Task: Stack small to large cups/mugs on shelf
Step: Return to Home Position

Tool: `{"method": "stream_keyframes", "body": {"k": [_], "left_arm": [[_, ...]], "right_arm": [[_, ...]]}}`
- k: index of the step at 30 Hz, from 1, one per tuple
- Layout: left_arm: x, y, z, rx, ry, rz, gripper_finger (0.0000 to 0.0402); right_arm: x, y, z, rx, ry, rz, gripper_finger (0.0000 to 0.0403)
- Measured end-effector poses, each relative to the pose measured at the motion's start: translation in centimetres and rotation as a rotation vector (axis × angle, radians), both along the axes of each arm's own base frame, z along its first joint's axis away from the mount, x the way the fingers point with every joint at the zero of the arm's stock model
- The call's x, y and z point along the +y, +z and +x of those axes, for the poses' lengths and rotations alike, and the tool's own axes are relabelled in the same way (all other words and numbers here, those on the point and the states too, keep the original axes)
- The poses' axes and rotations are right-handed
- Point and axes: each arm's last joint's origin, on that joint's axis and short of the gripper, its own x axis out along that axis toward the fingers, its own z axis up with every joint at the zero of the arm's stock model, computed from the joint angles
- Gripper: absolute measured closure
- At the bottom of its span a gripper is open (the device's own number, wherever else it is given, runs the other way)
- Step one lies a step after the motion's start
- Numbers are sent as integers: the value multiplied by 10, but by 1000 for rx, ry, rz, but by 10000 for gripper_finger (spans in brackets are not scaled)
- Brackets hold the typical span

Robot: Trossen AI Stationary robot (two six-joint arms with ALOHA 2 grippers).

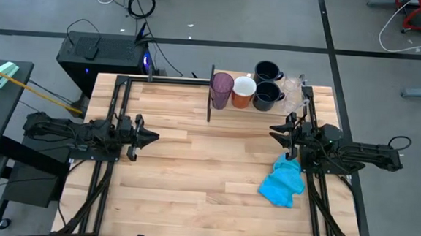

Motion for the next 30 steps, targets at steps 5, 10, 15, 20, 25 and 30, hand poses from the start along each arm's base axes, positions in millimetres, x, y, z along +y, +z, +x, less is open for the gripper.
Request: {"method": "stream_keyframes", "body": {"k": [5, 10, 15, 20, 25, 30], "left_arm": [[0, 0, 0, 0, 0, 0, 349], [0, 0, 0, 0, 0, -1, 348], [0, 0, 0, 0, 0, -1, 341], [0, 0, 0, 0, 0, -1, 342], [0, 0, 0, 0, 0, -1, 350], [0, 0, 0, 0, 0, -1, 347]], "right_arm": [[0, 0, 0, 0, 0, 0, 283], [0, 0, 0, 0, 0, 0, 283], [0, 0, 0, 0, 0, 0, 281], [0, 0, 0, 0, 0, 0, 281], [0, 0, 0, 0, 0, 0, 281], [0, 0, 0, 0, 0, 0, 281]]}}
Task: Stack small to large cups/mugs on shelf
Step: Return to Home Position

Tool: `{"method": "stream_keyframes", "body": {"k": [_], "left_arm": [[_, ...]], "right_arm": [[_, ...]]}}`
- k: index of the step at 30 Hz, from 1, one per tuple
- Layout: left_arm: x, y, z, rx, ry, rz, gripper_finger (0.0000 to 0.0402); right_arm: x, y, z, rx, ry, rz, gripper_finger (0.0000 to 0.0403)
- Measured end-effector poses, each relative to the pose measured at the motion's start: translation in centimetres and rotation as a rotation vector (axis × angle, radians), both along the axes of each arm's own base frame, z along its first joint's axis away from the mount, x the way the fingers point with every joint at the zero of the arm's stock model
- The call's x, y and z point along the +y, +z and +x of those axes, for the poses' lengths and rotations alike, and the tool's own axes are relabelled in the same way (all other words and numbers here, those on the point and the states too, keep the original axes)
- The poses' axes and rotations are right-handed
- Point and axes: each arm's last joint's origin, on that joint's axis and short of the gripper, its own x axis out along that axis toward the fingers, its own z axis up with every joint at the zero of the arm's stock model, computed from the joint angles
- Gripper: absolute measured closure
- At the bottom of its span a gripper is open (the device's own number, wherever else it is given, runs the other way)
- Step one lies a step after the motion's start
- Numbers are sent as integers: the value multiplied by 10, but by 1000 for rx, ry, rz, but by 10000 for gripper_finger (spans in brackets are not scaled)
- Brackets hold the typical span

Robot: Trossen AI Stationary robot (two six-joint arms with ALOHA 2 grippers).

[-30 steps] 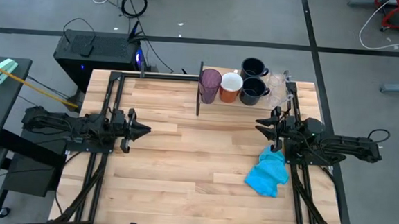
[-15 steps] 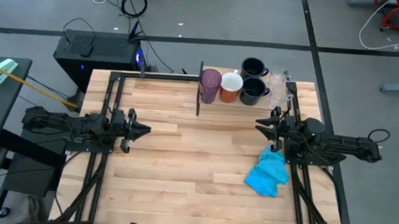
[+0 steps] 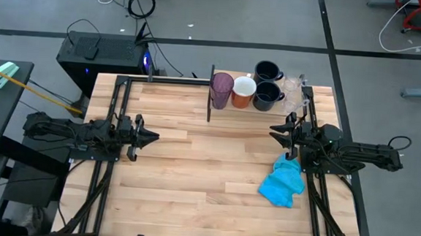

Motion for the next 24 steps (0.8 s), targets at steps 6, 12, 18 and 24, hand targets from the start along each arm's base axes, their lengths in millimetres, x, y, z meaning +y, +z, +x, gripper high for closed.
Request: {"method": "stream_keyframes", "body": {"k": [6, 12, 18, 24], "left_arm": [[0, 0, 0, 0, 0, 1, 340], [0, 0, 0, 0, 0, 0, 347], [0, 0, 0, 0, 0, 0, 349], [0, 0, 0, 0, 0, 1, 341]], "right_arm": [[0, 0, 0, 0, 0, 0, 281], [0, 0, 0, 0, 0, 0, 281], [0, 0, 0, 0, 0, 0, 281], [0, 0, 0, 0, 0, 0, 281]]}}
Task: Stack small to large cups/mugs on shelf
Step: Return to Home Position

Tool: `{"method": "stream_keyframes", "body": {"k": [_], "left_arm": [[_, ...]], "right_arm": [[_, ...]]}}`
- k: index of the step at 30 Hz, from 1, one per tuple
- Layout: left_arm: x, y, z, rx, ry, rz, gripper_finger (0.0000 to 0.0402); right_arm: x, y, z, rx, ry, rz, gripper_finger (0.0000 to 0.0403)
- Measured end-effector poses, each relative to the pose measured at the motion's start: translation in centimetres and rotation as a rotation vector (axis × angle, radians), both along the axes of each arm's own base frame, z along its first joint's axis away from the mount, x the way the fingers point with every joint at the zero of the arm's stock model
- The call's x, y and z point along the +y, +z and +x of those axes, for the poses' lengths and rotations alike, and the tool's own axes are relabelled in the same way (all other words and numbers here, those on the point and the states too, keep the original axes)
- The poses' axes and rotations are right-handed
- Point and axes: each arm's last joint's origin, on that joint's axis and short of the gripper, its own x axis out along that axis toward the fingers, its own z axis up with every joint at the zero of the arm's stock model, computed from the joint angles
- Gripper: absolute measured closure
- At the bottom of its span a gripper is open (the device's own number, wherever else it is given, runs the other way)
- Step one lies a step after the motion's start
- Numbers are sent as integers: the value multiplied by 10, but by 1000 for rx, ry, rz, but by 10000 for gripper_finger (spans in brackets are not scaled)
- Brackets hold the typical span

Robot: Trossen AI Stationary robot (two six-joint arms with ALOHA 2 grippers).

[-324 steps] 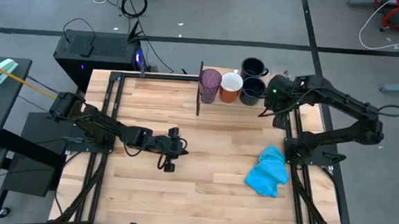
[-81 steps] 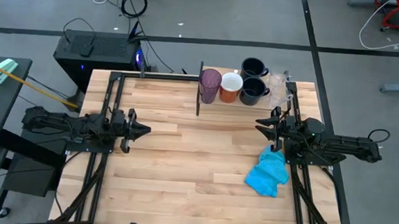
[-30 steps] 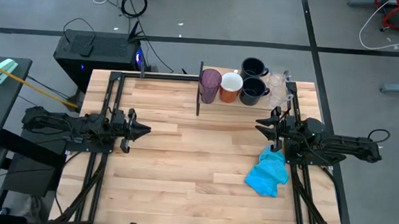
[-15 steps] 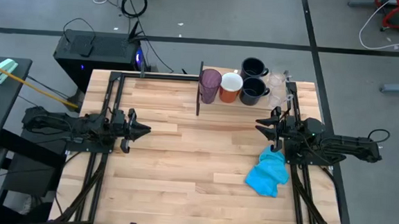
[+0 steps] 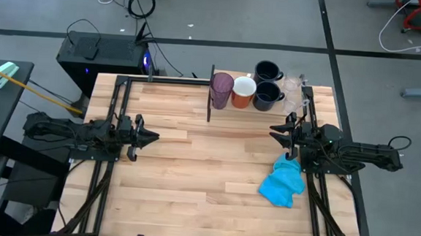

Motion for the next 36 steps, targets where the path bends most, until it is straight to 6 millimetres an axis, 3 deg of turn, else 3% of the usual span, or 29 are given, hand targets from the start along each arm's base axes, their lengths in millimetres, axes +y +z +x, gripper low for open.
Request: {"method": "stream_keyframes", "body": {"k": [36], "left_arm": [[0, 0, 0, 0, 0, 0, 349]], "right_arm": [[0, 0, 0, 0, 0, 0, 281]]}}
